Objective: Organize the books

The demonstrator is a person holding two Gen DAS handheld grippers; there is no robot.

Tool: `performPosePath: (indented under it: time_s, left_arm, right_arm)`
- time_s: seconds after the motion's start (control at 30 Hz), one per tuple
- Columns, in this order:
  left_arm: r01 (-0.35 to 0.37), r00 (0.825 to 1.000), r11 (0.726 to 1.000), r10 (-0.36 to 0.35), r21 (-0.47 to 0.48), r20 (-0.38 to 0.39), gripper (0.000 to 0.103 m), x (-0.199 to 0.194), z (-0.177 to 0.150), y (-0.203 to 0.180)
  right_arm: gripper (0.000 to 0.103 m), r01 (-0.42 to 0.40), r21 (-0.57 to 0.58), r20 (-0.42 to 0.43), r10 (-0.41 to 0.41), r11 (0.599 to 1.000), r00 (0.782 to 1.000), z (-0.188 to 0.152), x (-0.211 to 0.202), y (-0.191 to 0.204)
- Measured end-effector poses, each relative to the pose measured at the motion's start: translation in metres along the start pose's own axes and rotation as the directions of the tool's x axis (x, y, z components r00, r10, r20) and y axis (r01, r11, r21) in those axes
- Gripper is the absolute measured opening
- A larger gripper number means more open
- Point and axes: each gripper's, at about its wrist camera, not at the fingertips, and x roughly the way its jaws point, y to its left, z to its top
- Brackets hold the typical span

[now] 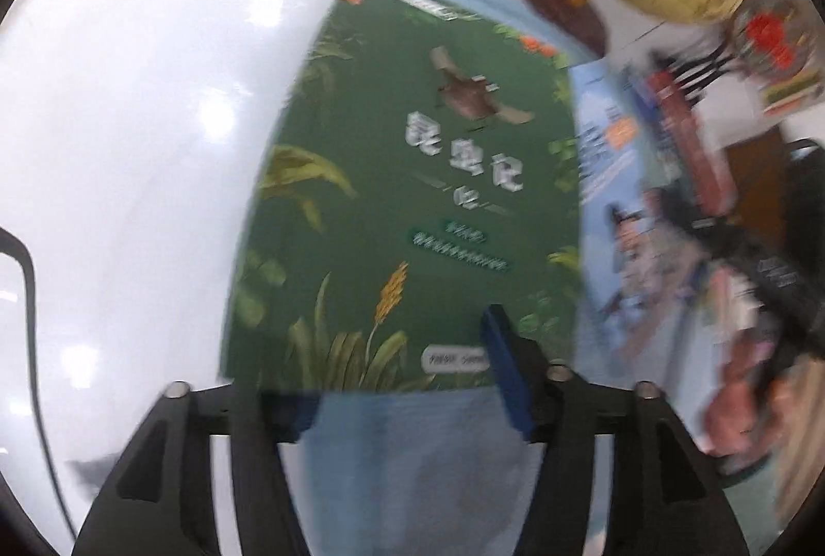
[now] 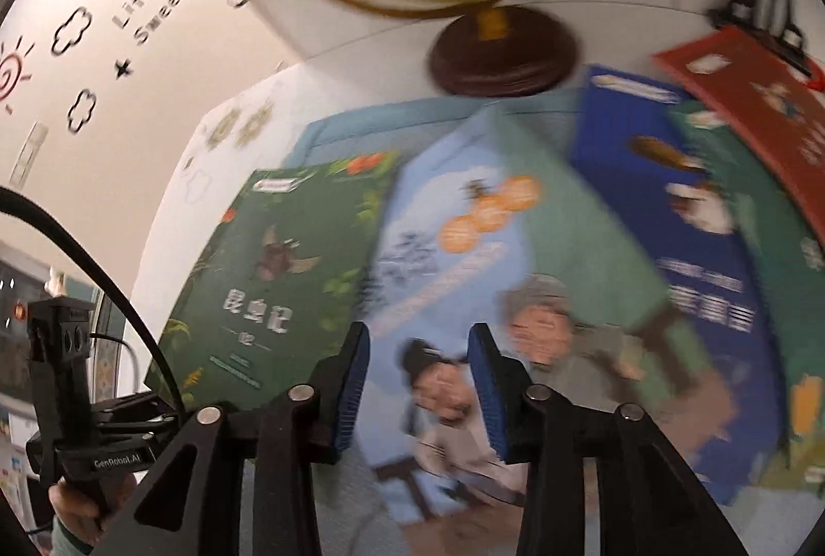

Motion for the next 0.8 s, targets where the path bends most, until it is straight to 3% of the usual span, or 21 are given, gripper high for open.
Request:
performPosePath:
  time_s: [0.07,0.13,0.2,0.27,0.37,0.43,0.47,0.5,0.57,0.67,0.8]
  left_arm:
    - [-0.167,0.986,0.985,0.168,0.034,-0.007,0.066,-0.001,-0.002,-0.001]
    - [-0.295,0.955,0.951,0.296,0.092,-0.001,0.066,-0.001,-0.008,-0.001]
    - [-0.337,0.94,0.935,0.34,0.108,-0.009,0.066,0.0,-0.014,-0.001]
    - [-0.348,0.937,0.931,0.35,0.108,-0.006,0.066,-0.001,-0.02,-0.001]
    - [-0.288,0.958,0.95,0.288,0.125,0.018,0.064,-0.004,-0.029,-0.017]
    - [-0.186,0.982,0.971,0.183,0.153,0.034,0.064,-0.006,-0.036,-0.035]
    - [-0.081,0.997,0.981,0.077,0.178,0.028,0.064,-0.006,-0.04,-0.05]
    - [-0.008,1.0,0.981,0.005,0.194,0.02,0.064,-0.004,-0.042,-0.06]
    - [0.155,0.987,0.963,-0.159,0.219,-0.001,0.064,0.005,-0.047,-0.084]
    - [0.193,0.981,0.955,-0.192,0.225,-0.024,0.064,0.022,-0.044,-0.105]
    - [0.195,0.981,0.953,-0.191,0.231,-0.041,0.064,0.034,-0.045,-0.111]
  right_arm:
    - [0.051,0.026,0.038,0.037,-0.027,0.999,0.999,-0.002,-0.014,-0.017]
    - [0.052,0.055,0.054,0.066,-0.058,0.997,0.996,-0.005,-0.026,-0.029]
    - [0.052,0.096,0.075,0.07,-0.101,0.993,0.992,-0.005,-0.03,-0.045]
    - [0.052,0.12,0.098,0.06,-0.126,0.988,0.99,-0.003,-0.029,-0.059]
    - [0.052,0.158,0.081,0.052,-0.163,0.984,0.985,0.003,-0.023,-0.069]
    - [0.051,0.175,0.068,0.035,-0.178,0.982,0.983,0.008,-0.014,-0.072]
    - [0.049,0.173,0.06,0.029,-0.175,0.983,0.984,0.009,-0.011,-0.074]
    - [0.049,0.179,0.047,0.04,-0.181,0.983,0.983,0.01,-0.009,-0.073]
    - [0.046,0.167,0.019,0.034,-0.167,0.986,0.985,0.012,-0.007,-0.068]
    - [0.042,0.182,-0.039,0.013,-0.182,0.983,0.983,0.008,-0.006,-0.062]
    - [0.032,0.113,-0.068,-0.034,-0.116,0.991,0.993,-0.01,-0.014,-0.061]
